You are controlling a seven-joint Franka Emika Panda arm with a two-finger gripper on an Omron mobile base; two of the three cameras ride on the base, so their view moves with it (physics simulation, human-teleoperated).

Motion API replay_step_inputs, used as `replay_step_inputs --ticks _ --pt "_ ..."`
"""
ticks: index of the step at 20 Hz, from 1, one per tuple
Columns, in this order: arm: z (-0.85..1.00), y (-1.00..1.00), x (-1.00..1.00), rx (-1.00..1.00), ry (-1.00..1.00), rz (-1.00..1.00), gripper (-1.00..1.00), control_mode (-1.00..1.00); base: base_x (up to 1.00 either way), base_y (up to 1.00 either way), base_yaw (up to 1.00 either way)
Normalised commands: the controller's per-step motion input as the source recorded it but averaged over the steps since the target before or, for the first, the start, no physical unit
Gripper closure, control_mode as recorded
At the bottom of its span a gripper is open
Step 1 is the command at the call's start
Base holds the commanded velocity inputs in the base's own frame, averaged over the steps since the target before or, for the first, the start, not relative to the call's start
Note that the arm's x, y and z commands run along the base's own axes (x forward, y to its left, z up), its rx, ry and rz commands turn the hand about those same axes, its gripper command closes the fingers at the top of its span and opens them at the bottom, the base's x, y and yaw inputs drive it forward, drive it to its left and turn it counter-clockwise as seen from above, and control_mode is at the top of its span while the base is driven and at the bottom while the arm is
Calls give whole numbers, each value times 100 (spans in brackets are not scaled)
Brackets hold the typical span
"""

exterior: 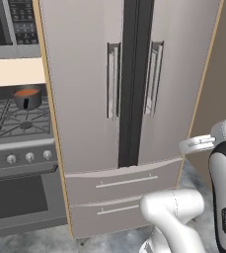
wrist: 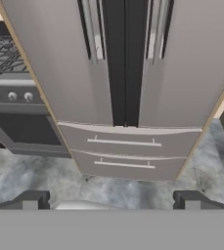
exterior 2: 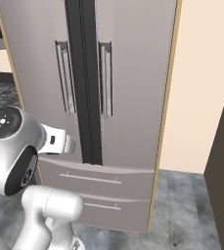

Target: Retrieve the steak from the fridge and place it on the saucepan with marinade on the stove.

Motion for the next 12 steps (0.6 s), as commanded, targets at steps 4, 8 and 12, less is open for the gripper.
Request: replay_step_inputs --ticks 4,8,12 --pt "0 0 0 0 0 0 -100 100 3 0 8" --pt "0 0 0 0 0 0 -100 100 9 0 2" --pt "0 -2 33 0 -2 0 -100 -100 0 0 0"
